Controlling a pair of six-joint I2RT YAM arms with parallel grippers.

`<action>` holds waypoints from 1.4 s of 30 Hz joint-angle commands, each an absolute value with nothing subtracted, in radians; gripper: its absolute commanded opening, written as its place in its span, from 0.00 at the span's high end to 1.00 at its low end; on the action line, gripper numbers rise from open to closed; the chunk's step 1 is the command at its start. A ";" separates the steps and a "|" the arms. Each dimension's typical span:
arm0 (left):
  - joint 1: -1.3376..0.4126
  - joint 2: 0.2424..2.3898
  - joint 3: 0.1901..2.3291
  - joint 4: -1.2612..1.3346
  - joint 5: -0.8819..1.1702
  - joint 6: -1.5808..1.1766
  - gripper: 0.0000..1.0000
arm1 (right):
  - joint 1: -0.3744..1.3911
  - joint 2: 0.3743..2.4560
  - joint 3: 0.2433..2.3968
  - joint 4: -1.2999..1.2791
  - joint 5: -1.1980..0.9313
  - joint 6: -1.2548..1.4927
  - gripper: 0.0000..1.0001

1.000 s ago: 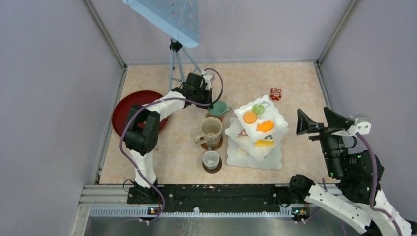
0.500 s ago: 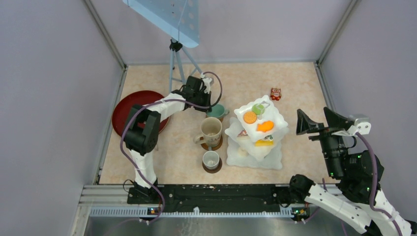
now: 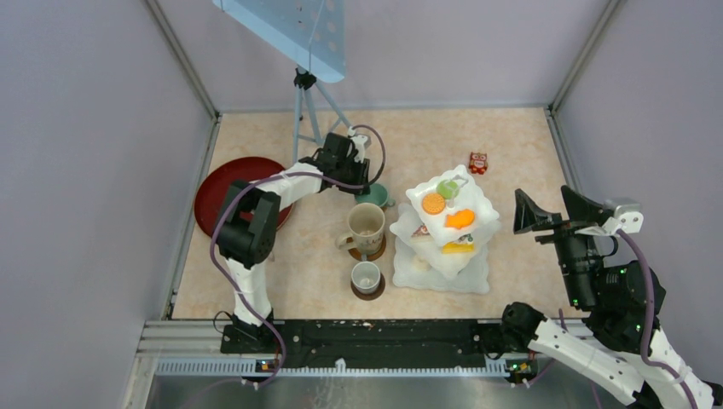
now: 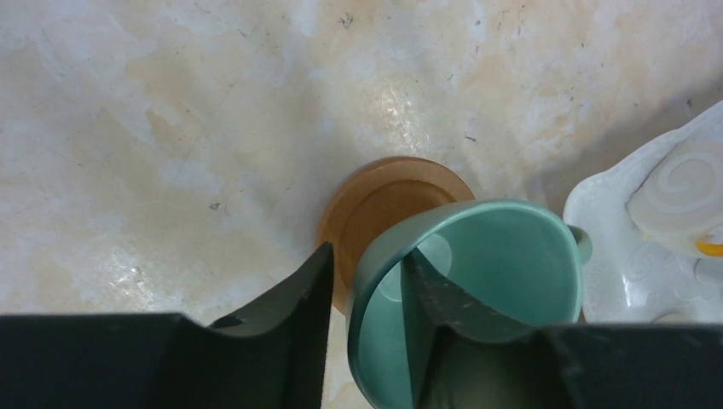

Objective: Serve the afternoon tea

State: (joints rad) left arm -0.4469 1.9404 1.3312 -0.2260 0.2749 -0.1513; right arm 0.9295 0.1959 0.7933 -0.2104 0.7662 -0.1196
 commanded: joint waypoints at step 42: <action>-0.441 0.728 1.307 -0.058 0.139 -0.089 0.01 | 0.943 0.485 1.305 -0.305 0.801 -0.226 0.03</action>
State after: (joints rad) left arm -0.4458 0.7872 1.3285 -0.1524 0.1692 -0.1165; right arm 0.9302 0.4438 1.2575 -0.3874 0.7937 -0.1501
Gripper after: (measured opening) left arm 0.987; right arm 0.968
